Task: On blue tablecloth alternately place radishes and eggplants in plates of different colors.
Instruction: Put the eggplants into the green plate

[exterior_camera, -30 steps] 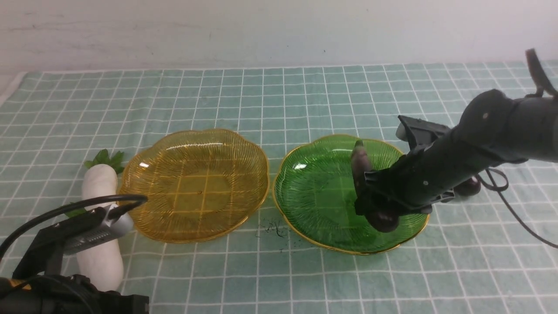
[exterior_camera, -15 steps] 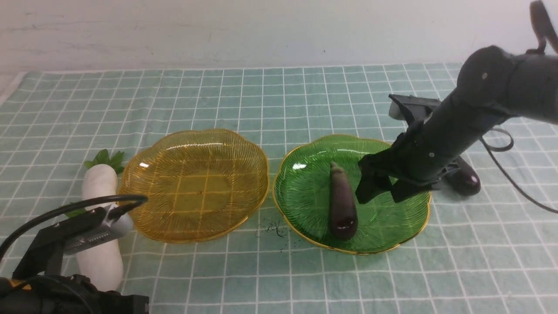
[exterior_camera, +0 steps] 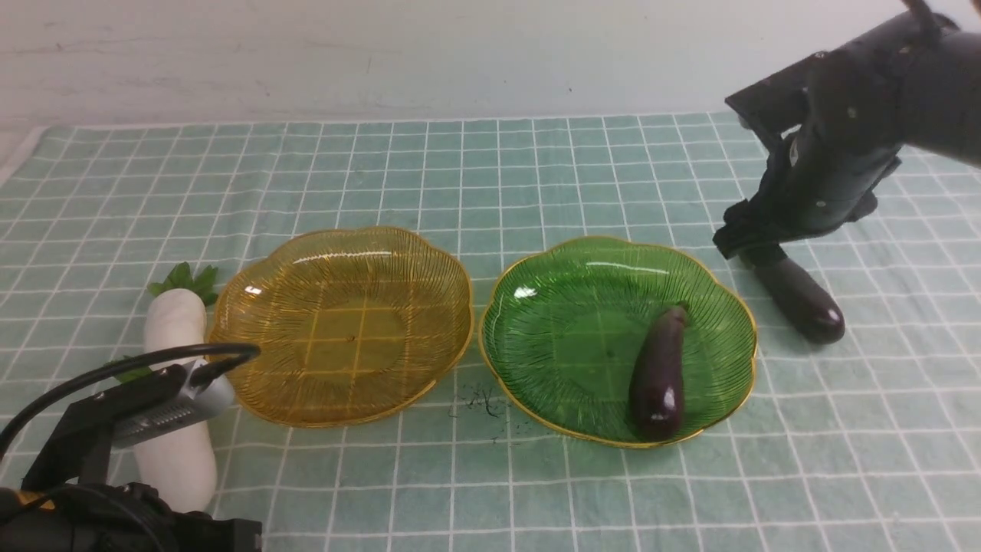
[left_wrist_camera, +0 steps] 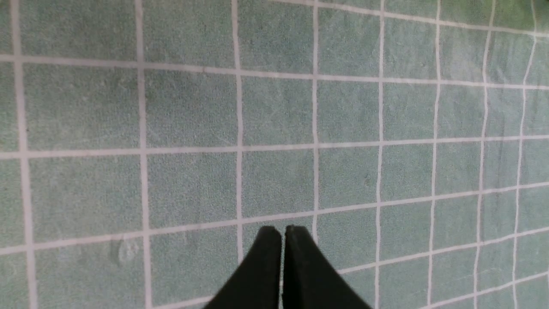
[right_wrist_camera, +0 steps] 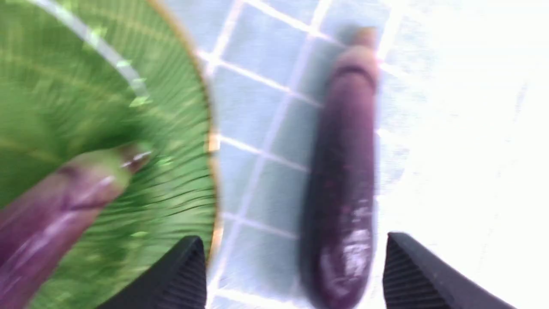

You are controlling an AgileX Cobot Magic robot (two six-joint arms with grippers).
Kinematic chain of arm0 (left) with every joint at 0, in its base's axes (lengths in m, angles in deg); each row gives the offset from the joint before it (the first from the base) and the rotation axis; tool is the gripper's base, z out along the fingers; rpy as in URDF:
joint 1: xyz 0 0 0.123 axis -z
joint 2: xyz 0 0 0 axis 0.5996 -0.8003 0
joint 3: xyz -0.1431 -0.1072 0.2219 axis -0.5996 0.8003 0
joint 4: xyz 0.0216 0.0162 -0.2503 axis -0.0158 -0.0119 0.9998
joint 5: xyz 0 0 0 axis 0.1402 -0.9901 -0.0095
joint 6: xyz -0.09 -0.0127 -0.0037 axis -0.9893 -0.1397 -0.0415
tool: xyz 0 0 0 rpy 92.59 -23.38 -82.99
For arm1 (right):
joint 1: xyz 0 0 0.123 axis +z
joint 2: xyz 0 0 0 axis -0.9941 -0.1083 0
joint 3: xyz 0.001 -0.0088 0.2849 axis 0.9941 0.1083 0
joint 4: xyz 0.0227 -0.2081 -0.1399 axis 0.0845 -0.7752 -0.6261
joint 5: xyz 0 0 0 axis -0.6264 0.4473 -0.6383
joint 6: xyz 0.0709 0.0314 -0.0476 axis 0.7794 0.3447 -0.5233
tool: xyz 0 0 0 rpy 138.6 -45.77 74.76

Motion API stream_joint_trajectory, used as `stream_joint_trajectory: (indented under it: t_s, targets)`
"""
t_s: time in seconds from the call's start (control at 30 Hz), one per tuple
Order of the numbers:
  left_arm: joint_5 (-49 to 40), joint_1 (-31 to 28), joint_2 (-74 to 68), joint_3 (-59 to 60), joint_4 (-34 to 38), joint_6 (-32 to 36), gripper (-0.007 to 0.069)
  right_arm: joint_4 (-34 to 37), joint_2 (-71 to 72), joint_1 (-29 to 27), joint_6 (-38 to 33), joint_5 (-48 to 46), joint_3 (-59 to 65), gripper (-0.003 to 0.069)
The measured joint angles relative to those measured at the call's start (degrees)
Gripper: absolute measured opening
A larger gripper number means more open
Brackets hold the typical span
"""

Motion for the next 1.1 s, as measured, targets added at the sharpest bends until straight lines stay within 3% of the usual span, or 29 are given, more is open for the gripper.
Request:
stream_joint_trajectory:
  t_s: [0.1,0.23,0.5,0.67,0.87,1.1]
  targets:
    - [0.0,0.0,0.0,0.0,0.0,0.0,-0.0006,-6.52,-2.71,0.0,6.94,0.86,0.0,0.0506]
    - [0.0,0.0,0.0,0.0,0.0,0.0,-0.0006,-9.78,-5.63,-0.28,11.36,1.78,-0.05,0.0506]
    - [0.0,0.0,0.0,0.0,-0.04,0.0,-0.0006,-10.25,-10.7,-3.34,16.67,3.14,-0.05,0.0506]
    - [0.0,0.0,0.0,0.0,-0.04,0.0,-0.0006,-7.7,-12.75,-5.23,16.56,3.23,-0.05,0.0496]
    - [0.0,0.0,0.0,0.0,-0.04,0.0,-0.0006,-1.79,-13.23,-5.74,12.15,2.15,-0.92,0.0375]
    - [0.0,0.0,0.0,0.0,-0.04,0.0,-0.0006,0.78,-11.9,-5.74,9.14,-6.43,-6.75,0.0375]
